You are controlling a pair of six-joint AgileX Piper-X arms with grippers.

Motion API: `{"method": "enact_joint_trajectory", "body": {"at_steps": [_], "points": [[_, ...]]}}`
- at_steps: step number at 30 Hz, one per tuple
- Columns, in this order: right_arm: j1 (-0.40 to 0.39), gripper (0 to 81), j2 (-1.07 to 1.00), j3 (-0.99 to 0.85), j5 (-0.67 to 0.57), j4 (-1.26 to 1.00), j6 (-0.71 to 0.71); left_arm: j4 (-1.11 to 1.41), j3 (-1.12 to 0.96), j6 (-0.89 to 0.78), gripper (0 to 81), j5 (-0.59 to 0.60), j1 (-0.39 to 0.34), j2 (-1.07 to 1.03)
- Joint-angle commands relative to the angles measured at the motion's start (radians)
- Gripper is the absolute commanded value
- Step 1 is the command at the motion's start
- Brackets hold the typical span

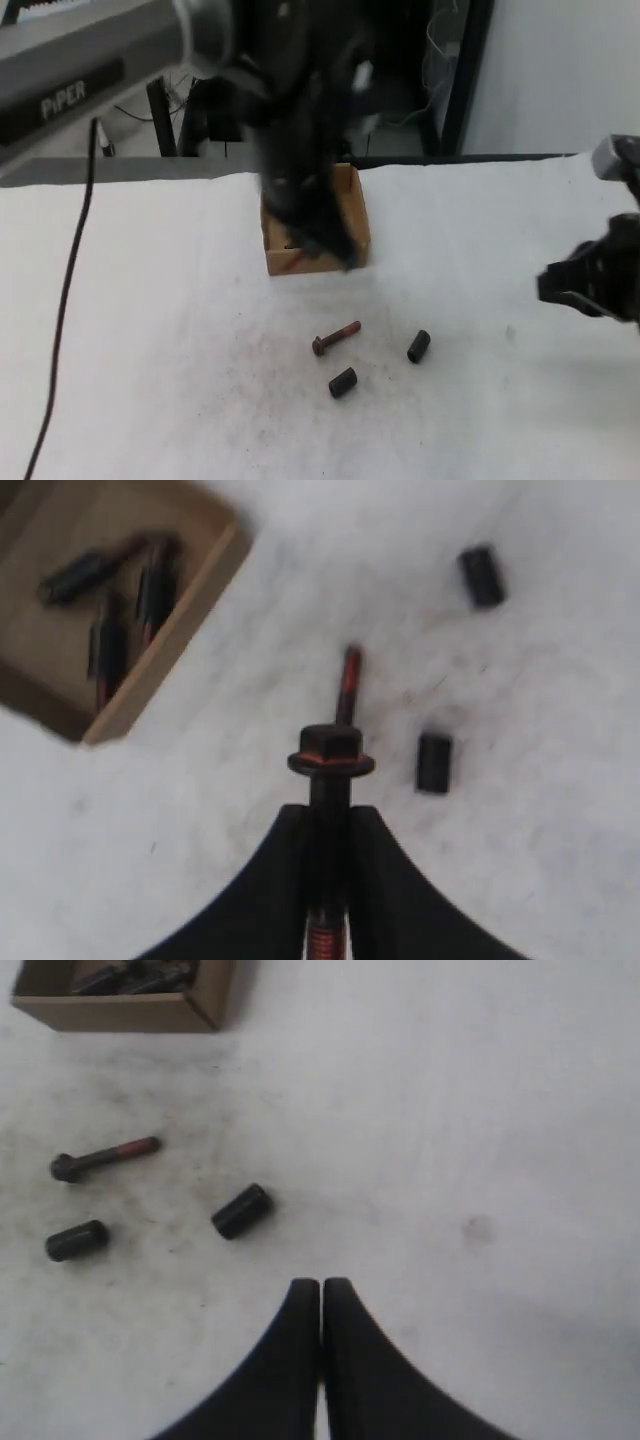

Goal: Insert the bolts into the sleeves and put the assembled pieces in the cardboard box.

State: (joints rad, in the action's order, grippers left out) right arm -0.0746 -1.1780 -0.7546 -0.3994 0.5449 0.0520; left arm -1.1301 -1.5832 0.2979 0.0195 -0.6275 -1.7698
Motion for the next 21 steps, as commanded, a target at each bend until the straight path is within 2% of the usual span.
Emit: {"method": "enact_joint_trajectory", "body": {"at_steps": [1, 6, 9, 14, 21], "points": [[-0.047, 0.8, 0.018, -0.012, -0.025, -0.045, 0.000, -0.011, 0.055, 0.028, 0.2, -0.042, 0.082, -0.011], [-0.213, 0.8, 0.017, -0.015, 0.062, -0.150, -0.022, 0.117, 0.176, 0.057, 0.2, -0.041, 0.141, -0.011], [-0.267, 0.8, 0.008, -0.038, 0.104, -0.153, -0.033, 0.217, 0.263, 0.061, 0.2, -0.038, 0.158, -0.011], [-0.288, 0.8, -0.024, -0.094, 0.117, -0.122, -0.033, 0.347, 0.400, 0.073, 0.2, -0.019, 0.174, -0.011], [-0.288, 0.8, -0.043, -0.128, 0.117, -0.114, -0.033, 0.385, 0.498, 0.114, 0.2, -0.019, 0.180, -0.011]]}}
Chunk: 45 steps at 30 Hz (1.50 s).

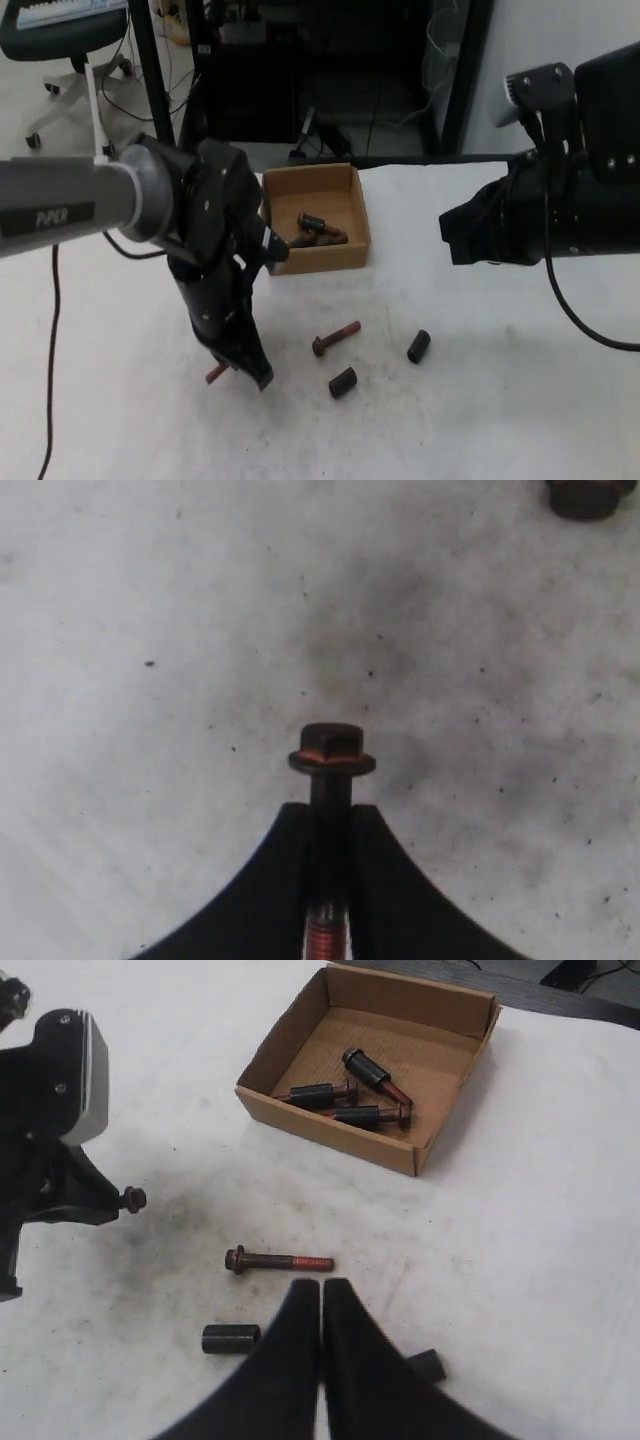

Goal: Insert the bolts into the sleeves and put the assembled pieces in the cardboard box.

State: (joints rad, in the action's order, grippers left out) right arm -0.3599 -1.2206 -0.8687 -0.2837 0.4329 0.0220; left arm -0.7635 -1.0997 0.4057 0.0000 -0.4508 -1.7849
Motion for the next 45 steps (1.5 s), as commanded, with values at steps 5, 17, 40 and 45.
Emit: {"method": "enact_joint_trajectory", "body": {"at_steps": [5, 17, 40, 45], "points": [[-0.003, 0.8, 0.000, -0.014, 0.002, -0.002, -0.003, 0.013, 0.022, 0.006, 0.2, 0.000, 0.003, 0.004], [-0.003, 0.8, 0.000, -0.013, 0.002, 0.030, 0.000, 0.015, 0.053, 0.021, 24.8, 0.070, 0.003, 0.004], [-0.003, 0.8, 0.000, -0.013, 0.002, 0.041, 0.025, 0.068, 0.053, 0.065, 31.5, 0.061, 0.003, 0.004], [-0.003, 0.8, 0.000, -0.013, 0.002, 0.041, 0.025, 0.053, 0.053, 0.065, 31.5, 0.061, 0.003, 0.004]]}}
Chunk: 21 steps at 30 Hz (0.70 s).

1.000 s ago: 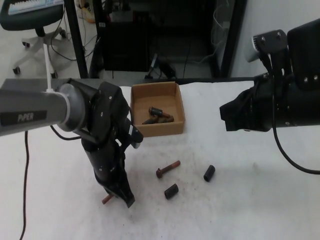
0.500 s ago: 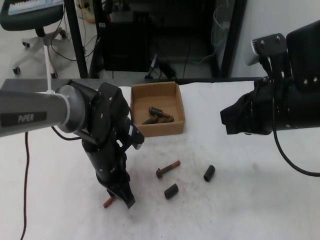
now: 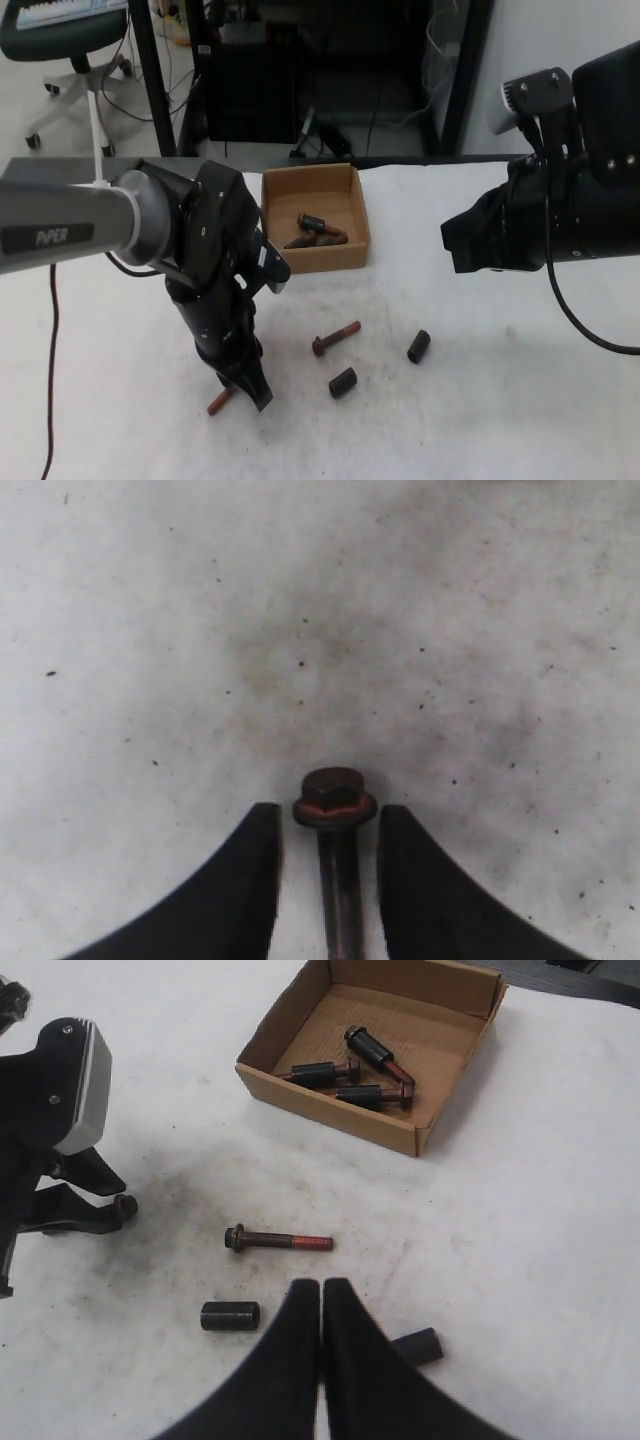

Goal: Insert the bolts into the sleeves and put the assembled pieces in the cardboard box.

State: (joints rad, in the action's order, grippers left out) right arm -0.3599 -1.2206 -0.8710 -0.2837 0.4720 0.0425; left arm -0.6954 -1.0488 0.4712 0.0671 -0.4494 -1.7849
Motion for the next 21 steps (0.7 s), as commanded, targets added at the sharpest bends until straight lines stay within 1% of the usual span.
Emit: {"method": "enact_joint_trajectory", "body": {"at_steps": [1, 9, 16, 21], "points": [[-0.003, 0.8, 0.000, -0.011, 0.002, 0.002, 0.004, -0.022, 0.002, 0.000, 31.5, -0.006, 0.002, 0.004], [-0.003, 0.8, 0.000, -0.011, 0.002, 0.002, 0.004, -0.026, 0.002, 0.000, 31.0, -0.006, 0.002, 0.004], [-0.003, 0.8, 0.000, -0.011, 0.002, 0.002, 0.004, -0.025, 0.002, 0.000, 25.2, -0.006, 0.002, -0.015], [-0.003, 0.8, 0.000, -0.011, 0.002, 0.002, 0.004, -0.028, 0.002, 0.000, 25.1, -0.006, 0.002, -0.062]]}}
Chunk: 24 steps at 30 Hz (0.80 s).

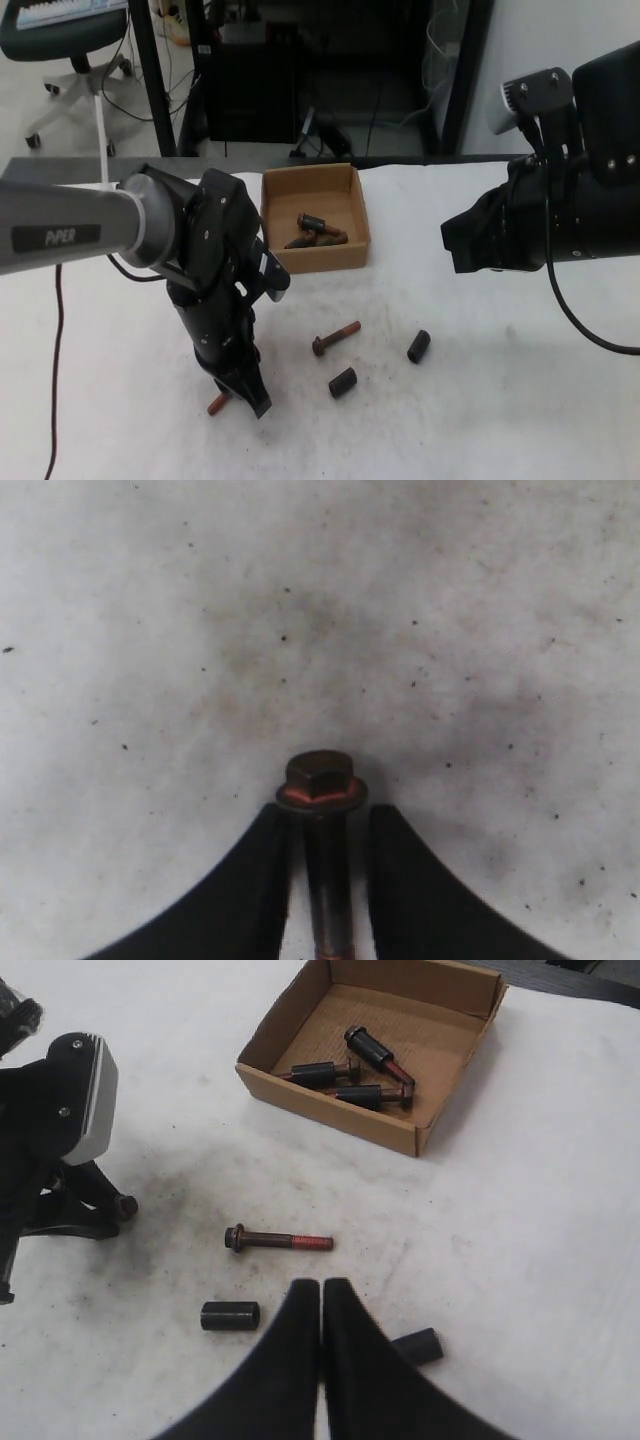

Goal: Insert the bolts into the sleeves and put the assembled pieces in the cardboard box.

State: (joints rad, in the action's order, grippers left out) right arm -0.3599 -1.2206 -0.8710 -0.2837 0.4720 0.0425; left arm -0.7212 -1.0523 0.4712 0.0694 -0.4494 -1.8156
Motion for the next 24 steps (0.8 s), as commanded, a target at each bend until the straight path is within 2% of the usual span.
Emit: {"method": "enact_joint_trajectory", "body": {"at_steps": [1, 12, 15, 17, 18, 24], "points": [[-0.003, 0.8, 0.000, -0.011, 0.002, 0.002, 0.004, -0.002, 0.005, 0.000, 25.1, -0.008, 0.002, -0.039], [-0.003, 0.8, 0.000, -0.011, 0.002, 0.002, 0.004, 0.026, 0.005, -0.004, 25.1, -0.008, 0.002, -0.048], [-0.003, 0.8, 0.000, -0.011, 0.002, 0.002, 0.004, 0.025, 0.005, 0.000, 16.5, -0.008, 0.002, -0.048], [-0.003, 0.8, 0.000, -0.011, 0.002, 0.002, 0.004, 0.025, 0.005, 0.000, 3.2, -0.008, 0.002, -0.048], [-0.003, 0.8, 0.000, -0.011, 0.002, 0.002, 0.004, 0.025, 0.005, 0.003, 0.2, -0.008, 0.002, -0.048], [-0.003, 0.8, 0.000, -0.011, 0.002, 0.002, 0.004, 0.023, 0.005, 0.009, 0.0, -0.008, 0.002, -0.048]]}}
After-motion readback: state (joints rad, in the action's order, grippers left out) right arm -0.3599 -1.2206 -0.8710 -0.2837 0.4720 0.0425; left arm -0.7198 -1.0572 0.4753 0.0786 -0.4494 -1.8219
